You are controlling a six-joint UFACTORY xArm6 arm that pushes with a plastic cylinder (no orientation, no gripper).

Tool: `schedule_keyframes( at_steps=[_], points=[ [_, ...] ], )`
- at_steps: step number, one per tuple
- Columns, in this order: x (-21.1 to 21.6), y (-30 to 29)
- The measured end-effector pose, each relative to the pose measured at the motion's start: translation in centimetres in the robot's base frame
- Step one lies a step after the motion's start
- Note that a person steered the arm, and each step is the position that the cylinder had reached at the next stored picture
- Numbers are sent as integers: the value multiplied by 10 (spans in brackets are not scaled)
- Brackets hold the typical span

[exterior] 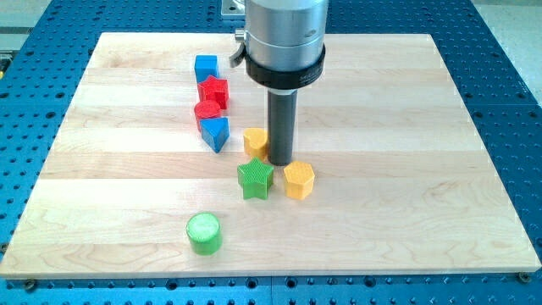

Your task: Push the green star and the hexagon into the vertical line

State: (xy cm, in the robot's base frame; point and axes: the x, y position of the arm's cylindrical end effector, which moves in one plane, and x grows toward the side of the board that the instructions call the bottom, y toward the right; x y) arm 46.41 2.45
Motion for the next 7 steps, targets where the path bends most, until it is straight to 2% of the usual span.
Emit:
schedule_keyframes(
  at_steps=[1,2,3,4,5,6,7],
  points=[
    [-16,0],
    [10,-56],
    [15,-53],
    [6,3],
    [49,39],
    [75,19],
    [74,-11]
  ],
)
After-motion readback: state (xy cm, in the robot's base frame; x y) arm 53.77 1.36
